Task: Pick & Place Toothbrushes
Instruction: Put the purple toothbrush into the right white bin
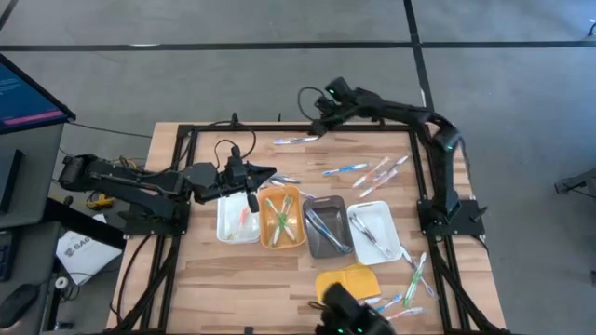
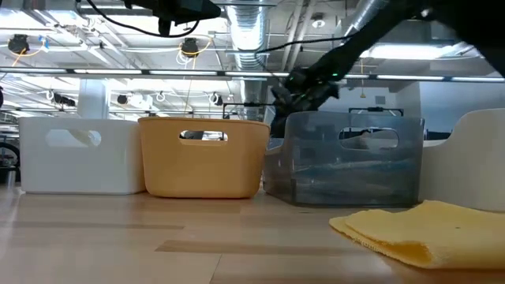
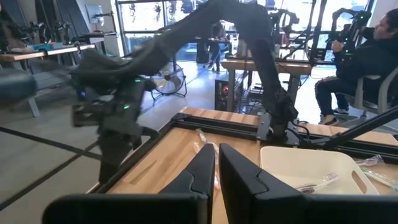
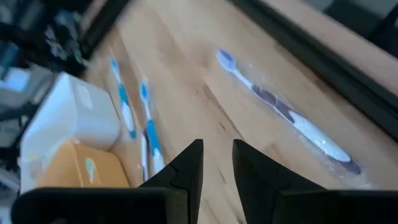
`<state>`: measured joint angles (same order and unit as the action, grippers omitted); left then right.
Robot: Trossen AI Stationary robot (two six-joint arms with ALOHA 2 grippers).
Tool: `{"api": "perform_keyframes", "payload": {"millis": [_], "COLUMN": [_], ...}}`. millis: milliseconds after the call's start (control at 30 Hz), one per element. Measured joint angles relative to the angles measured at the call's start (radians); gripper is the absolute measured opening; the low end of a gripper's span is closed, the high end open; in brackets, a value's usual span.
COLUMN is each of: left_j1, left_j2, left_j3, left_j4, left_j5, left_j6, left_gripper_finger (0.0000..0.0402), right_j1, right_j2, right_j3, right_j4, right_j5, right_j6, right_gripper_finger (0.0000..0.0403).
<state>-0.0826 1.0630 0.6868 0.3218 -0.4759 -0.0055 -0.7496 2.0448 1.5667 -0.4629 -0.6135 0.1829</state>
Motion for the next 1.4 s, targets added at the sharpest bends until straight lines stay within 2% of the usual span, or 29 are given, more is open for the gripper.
{"api": "perform_keyframes", "payload": {"millis": [200, 400, 500, 733, 933, 1200, 1400], "left_j1": [0.000, 0.000, 0.000, 0.000, 0.000, 0.000, 0.000], "left_j2": [0.000, 0.000, 0.000, 0.000, 0.000, 0.000, 0.000], "left_j3": [0.000, 0.000, 0.000, 0.000, 0.000, 0.000, 0.000], "left_j4": [0.000, -0.001, 0.000, 0.000, 0.001, 0.009, 0.008], "left_j5": [0.002, 0.027, 0.037, 0.037, 0.037, 0.037, 0.037], "left_j6": [0.000, 0.000, 0.000, 0.000, 0.000, 0.000, 0.000], "left_gripper_finger": [0.0017, 0.0017, 0.0017, 0.0017, 0.0017, 0.0017, 0.0017], "right_j1": [0.026, 0.043, 0.044, 0.048, 0.070, 0.074, 0.073], "right_j2": [0.177, 0.270, 0.285, 0.287, 0.287, 0.286, 0.287], "right_j3": [0.325, 0.487, 0.503, 0.502, 0.490, 0.490, 0.490], "right_j4": [-0.225, -0.349, -0.373, -0.497, -0.531, -0.501, -0.504], "right_j5": [-0.005, 0.026, 0.083, 0.319, 0.434, 0.466, 0.466], "right_j6": [-0.120, -0.142, -0.198, -0.362, -0.393, -0.422, -0.478], "right_gripper_finger": [0.0081, 0.0081, 0.0081, 0.0081, 0.0081, 0.0086, 0.0132]}}
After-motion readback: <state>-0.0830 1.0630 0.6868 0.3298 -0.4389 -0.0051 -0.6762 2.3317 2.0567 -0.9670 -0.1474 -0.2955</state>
